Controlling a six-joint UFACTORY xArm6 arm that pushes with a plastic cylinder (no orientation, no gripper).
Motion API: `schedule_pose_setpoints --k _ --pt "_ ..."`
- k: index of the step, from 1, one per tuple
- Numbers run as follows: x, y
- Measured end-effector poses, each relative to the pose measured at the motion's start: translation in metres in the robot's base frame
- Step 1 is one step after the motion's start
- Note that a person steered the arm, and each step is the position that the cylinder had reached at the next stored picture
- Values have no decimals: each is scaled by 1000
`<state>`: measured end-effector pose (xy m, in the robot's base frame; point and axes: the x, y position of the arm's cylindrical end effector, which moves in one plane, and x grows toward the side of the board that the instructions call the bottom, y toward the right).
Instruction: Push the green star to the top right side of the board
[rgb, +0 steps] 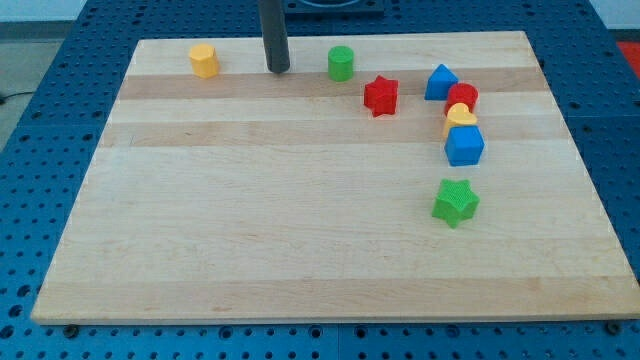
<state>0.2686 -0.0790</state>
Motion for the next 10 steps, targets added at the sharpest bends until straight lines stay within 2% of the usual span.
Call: schedule_pose_setpoints --k 2,3,4,5,6,8,9,10 --pt "81 8" --pt "131 34" --pt "205 58" --pt "241 115" --pt "246 181" --pt "247 260" --pt "234 290" --pt "238 300"
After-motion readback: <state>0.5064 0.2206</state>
